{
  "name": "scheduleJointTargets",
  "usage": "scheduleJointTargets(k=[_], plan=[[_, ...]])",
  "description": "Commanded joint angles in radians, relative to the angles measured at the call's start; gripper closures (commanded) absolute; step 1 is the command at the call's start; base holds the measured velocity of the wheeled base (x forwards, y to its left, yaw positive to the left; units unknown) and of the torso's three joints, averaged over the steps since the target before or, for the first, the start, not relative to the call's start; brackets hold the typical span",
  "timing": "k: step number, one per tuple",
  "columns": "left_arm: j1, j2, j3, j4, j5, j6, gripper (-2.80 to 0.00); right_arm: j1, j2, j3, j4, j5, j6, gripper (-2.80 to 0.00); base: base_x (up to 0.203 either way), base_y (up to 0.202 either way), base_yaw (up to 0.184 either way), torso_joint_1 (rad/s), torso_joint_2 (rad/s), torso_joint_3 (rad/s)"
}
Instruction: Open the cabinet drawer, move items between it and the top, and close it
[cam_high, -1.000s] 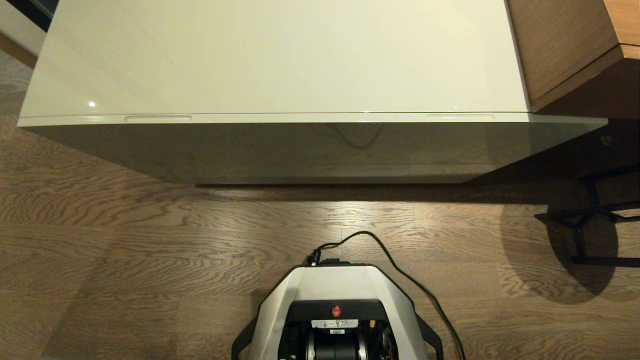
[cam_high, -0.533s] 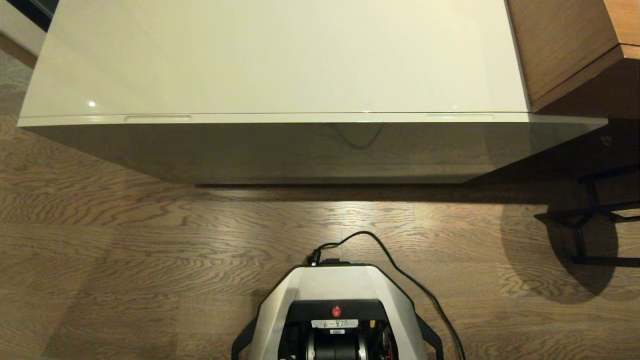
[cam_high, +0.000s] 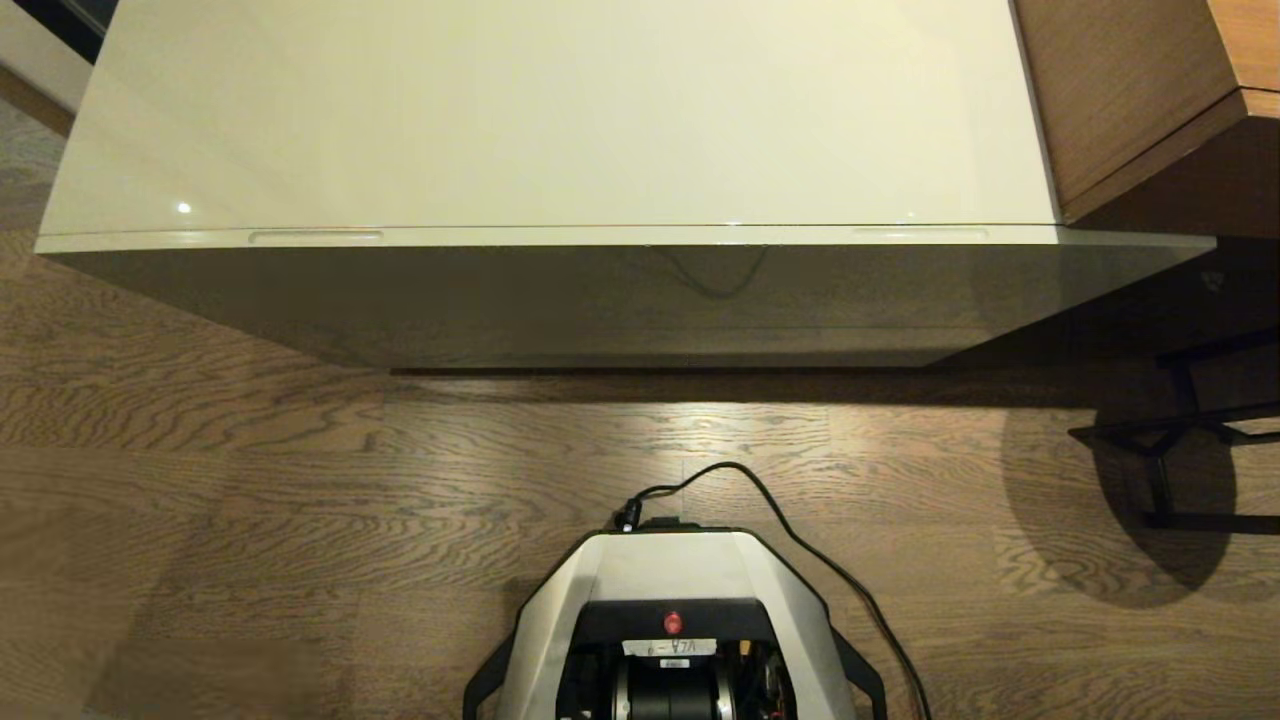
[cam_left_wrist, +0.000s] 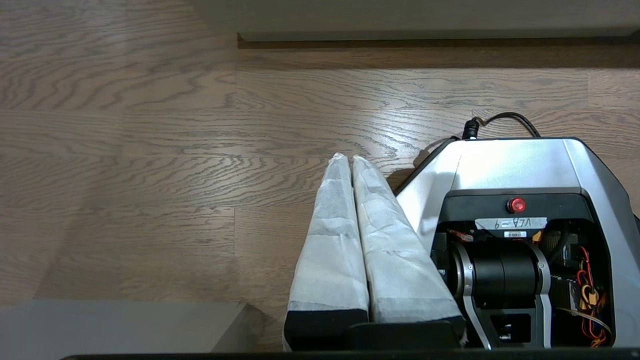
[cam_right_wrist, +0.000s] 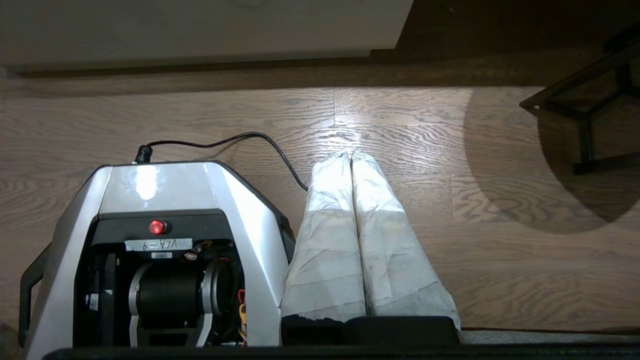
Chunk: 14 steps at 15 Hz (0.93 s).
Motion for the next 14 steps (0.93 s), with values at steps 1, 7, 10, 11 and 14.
scheduleJointTargets(k=[1, 7, 10, 11, 14], plan=[[-0.001, 0.002, 0.000, 0.000, 0.001, 0.000, 0.00, -0.001, 0.001, 0.002, 0.000, 0.000, 0.000, 0.00, 0.000, 0.000, 0.000, 0.000, 0.00, 0.000], [0.001, 0.002, 0.000, 0.000, 0.001, 0.000, 0.00, 0.000, 0.001, 0.002, 0.000, 0.000, 0.001, 0.00, 0.000, 0.000, 0.000, 0.000, 0.00, 0.000], [0.000, 0.002, 0.000, 0.000, 0.001, 0.002, 0.00, -0.001, 0.001, 0.002, 0.000, 0.000, 0.001, 0.00, 0.000, 0.000, 0.000, 0.000, 0.00, 0.000], [0.001, 0.002, 0.000, 0.000, 0.001, 0.000, 0.00, 0.000, 0.001, 0.002, 0.000, 0.000, 0.001, 0.00, 0.000, 0.000, 0.000, 0.000, 0.00, 0.000], [0.000, 0.002, 0.000, 0.000, 0.001, 0.000, 0.00, 0.000, 0.001, 0.002, 0.000, 0.000, 0.001, 0.00, 0.000, 0.000, 0.000, 0.000, 0.00, 0.000]])
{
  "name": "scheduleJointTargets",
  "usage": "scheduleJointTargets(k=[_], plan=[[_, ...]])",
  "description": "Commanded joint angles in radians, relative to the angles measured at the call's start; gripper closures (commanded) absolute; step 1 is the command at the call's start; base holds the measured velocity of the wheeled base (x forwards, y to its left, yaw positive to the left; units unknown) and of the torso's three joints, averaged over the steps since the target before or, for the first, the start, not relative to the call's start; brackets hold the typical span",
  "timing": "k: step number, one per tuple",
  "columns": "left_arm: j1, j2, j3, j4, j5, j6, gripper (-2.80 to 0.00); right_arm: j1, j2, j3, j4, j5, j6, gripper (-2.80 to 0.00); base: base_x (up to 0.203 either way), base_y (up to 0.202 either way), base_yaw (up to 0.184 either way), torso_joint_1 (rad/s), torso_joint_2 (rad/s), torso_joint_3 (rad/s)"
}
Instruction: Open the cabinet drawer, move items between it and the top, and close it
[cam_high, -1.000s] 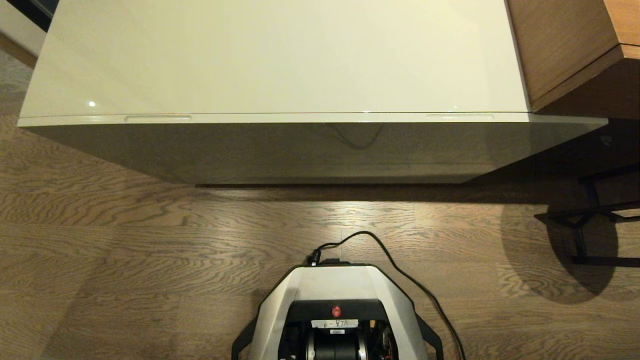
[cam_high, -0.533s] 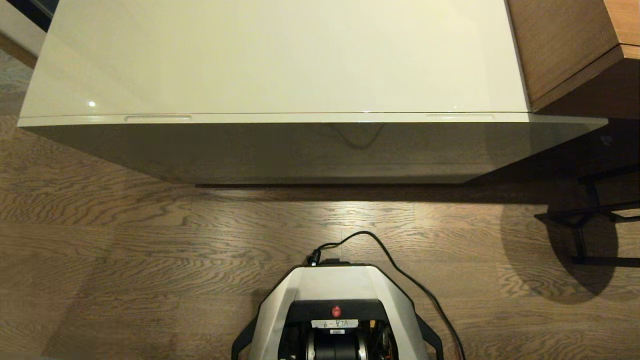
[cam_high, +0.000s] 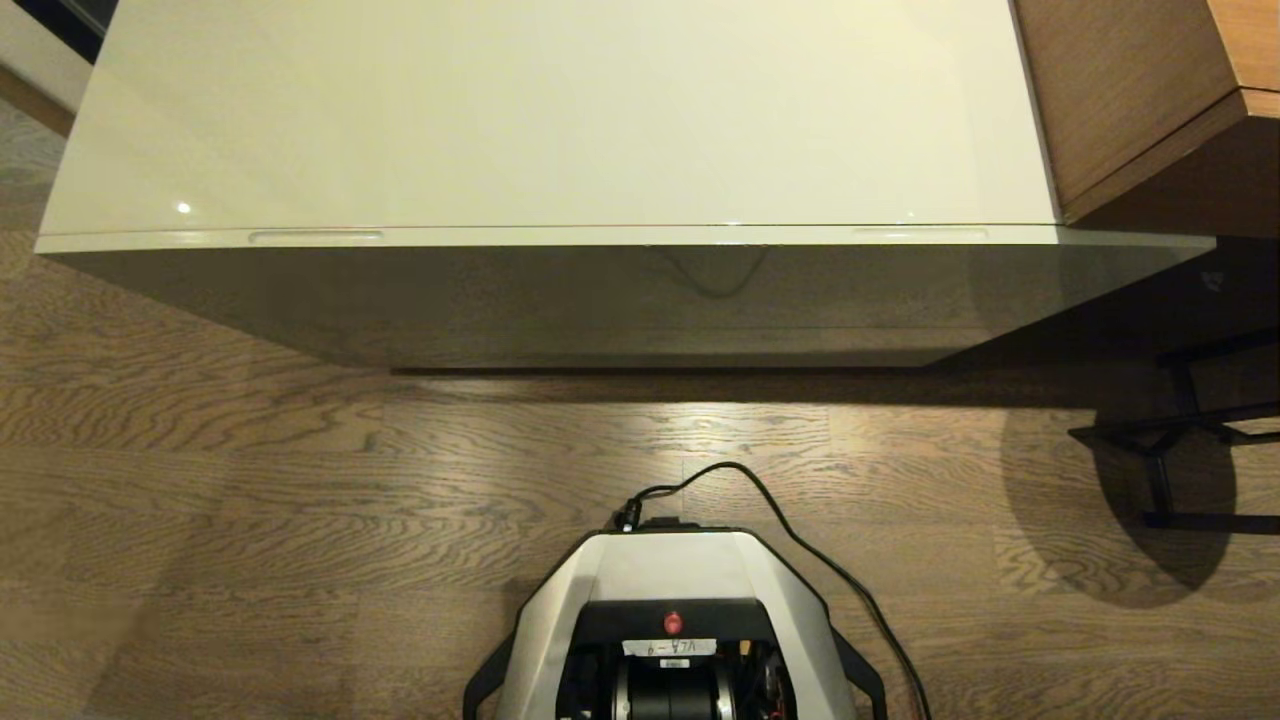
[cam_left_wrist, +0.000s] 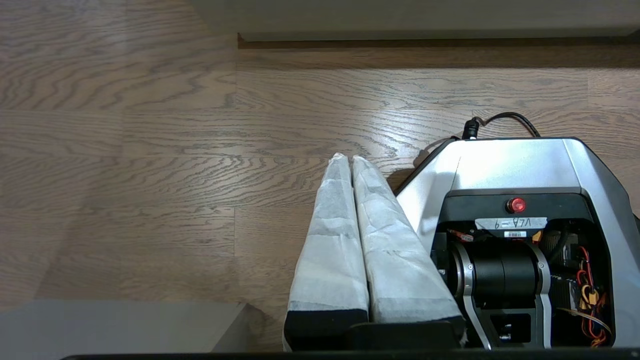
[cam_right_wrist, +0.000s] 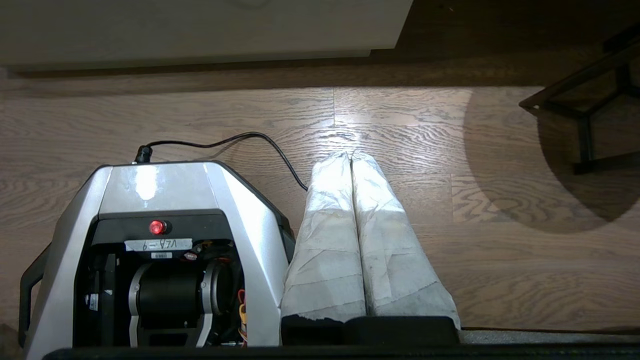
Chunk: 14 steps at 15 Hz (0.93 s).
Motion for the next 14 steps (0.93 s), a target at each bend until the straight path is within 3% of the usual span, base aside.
scheduleJointTargets(k=[1, 14], plan=[[0.000, 0.002, 0.000, 0.000, 0.001, 0.000, 0.00, 0.001, 0.001, 0.002, 0.000, 0.000, 0.000, 0.00, 0.000, 0.000, 0.000, 0.000, 0.00, 0.000], [0.000, 0.002, 0.000, 0.000, 0.001, 0.000, 0.00, 0.001, 0.001, 0.002, 0.000, 0.000, 0.000, 0.00, 0.000, 0.000, 0.000, 0.000, 0.00, 0.000]])
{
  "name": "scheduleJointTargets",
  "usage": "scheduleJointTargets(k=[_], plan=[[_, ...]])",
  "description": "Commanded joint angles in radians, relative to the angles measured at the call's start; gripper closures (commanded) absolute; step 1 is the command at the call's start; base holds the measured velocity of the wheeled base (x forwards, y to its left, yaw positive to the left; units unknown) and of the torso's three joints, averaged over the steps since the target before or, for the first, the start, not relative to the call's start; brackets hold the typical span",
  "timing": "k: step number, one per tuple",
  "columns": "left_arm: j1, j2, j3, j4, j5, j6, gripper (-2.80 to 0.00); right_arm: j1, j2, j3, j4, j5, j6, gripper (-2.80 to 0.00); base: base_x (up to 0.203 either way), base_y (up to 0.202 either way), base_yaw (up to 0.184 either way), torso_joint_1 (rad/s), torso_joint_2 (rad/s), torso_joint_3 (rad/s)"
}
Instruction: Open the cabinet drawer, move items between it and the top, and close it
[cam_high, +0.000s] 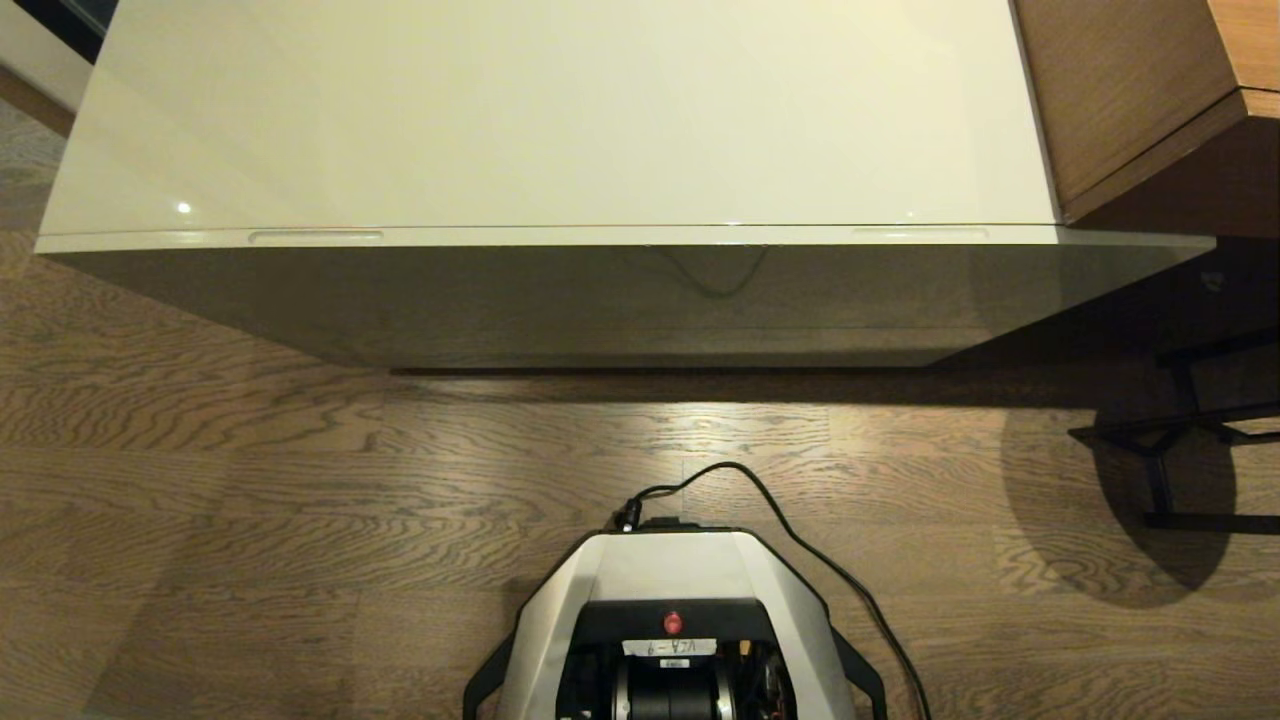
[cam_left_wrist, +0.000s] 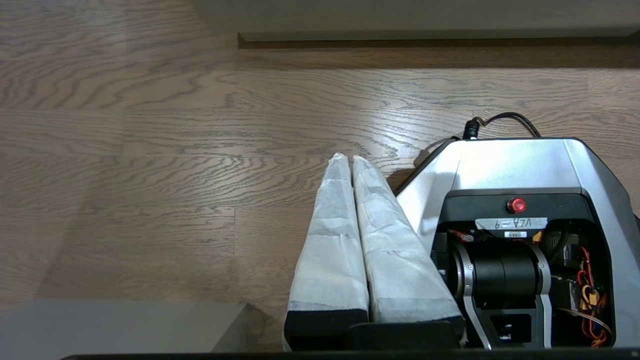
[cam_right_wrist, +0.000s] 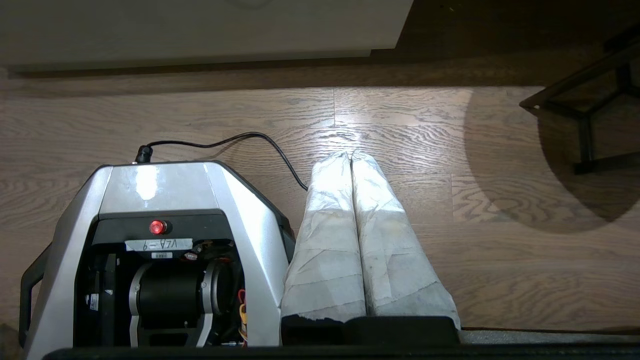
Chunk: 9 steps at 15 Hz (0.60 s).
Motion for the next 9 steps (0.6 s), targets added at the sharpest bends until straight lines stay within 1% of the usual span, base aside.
scheduleJointTargets(k=[1, 9], plan=[[-0.001, 0.002, 0.000, 0.000, 0.001, 0.000, 0.00, -0.001, 0.001, 0.002, 0.000, 0.000, -0.001, 0.00, 0.000, 0.000, 0.000, 0.000, 0.00, 0.000], [-0.001, 0.002, 0.000, 0.000, 0.001, 0.000, 0.00, -0.001, 0.001, 0.002, 0.000, 0.000, 0.000, 0.00, 0.000, 0.000, 0.000, 0.000, 0.00, 0.000]])
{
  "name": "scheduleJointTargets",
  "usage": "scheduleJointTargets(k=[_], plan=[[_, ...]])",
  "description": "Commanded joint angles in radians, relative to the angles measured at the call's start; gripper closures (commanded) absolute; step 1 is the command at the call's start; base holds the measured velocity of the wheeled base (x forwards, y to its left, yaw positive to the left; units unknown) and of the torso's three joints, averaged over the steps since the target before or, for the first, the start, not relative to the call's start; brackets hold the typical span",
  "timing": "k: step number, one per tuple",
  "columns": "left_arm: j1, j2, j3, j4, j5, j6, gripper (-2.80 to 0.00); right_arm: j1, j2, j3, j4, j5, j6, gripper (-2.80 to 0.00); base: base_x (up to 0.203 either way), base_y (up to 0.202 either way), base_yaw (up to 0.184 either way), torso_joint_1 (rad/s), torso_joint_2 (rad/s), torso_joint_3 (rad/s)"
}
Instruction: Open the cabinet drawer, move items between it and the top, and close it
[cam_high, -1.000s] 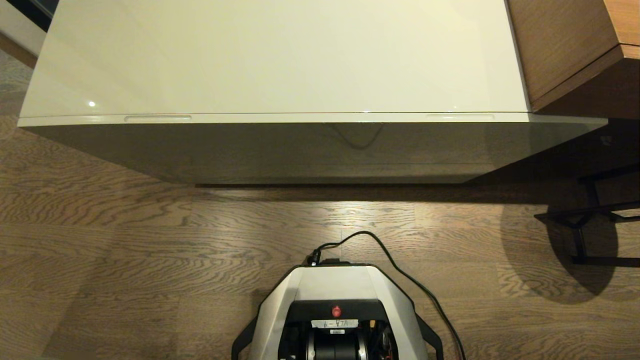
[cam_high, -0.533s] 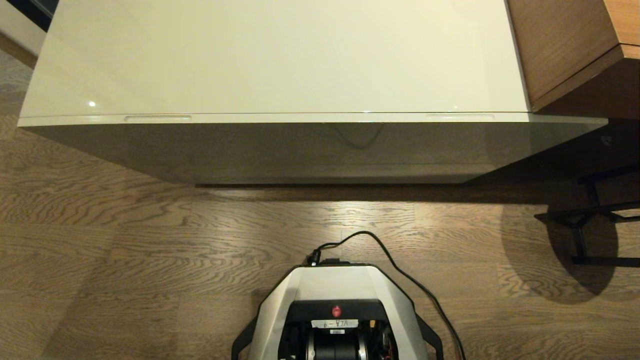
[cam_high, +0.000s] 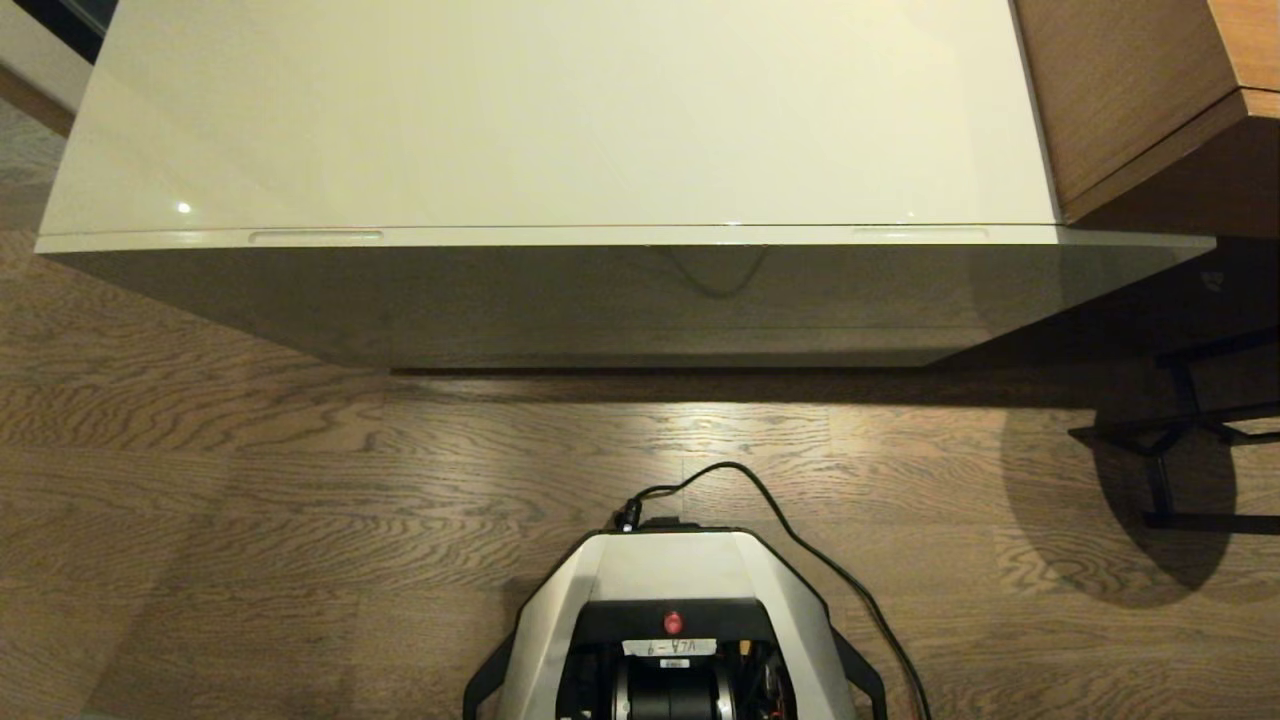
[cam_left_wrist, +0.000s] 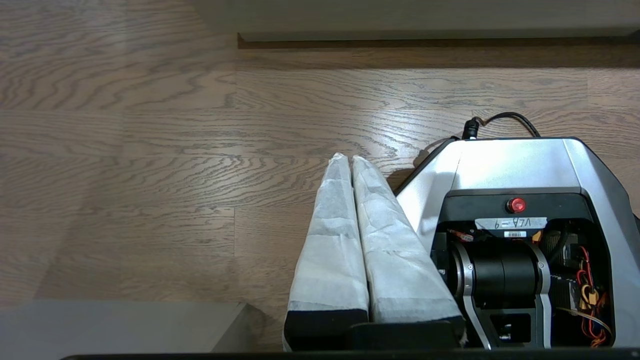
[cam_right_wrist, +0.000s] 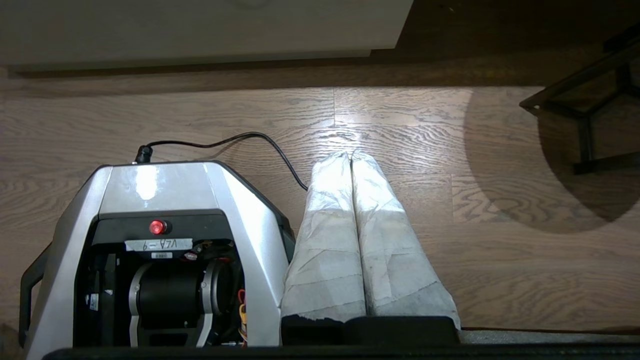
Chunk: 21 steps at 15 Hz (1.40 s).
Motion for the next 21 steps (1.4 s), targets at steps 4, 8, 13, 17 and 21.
scheduleJointTargets(k=[4, 8, 13, 17, 21], plan=[[0.001, 0.002, 0.000, 0.000, 0.000, 0.000, 0.00, -0.001, 0.001, 0.002, 0.000, 0.000, -0.001, 0.00, 0.000, 0.000, 0.000, 0.000, 0.00, 0.000], [0.000, 0.002, 0.000, 0.000, 0.000, 0.000, 0.00, 0.000, 0.001, 0.002, 0.000, 0.000, 0.000, 0.00, 0.000, 0.000, 0.000, 0.000, 0.00, 0.000], [0.000, 0.002, 0.000, 0.000, 0.000, 0.000, 0.00, -0.001, 0.001, 0.002, 0.000, 0.000, -0.001, 0.00, 0.000, 0.000, 0.000, 0.000, 0.00, 0.000], [0.001, 0.002, 0.000, 0.000, 0.000, 0.000, 0.00, 0.000, 0.001, 0.002, 0.000, 0.000, 0.000, 0.00, 0.000, 0.000, 0.000, 0.000, 0.00, 0.000], [0.000, 0.002, 0.000, 0.000, 0.000, 0.000, 0.00, 0.000, 0.001, 0.002, 0.000, 0.000, 0.000, 0.00, 0.000, 0.000, 0.000, 0.000, 0.00, 0.000]])
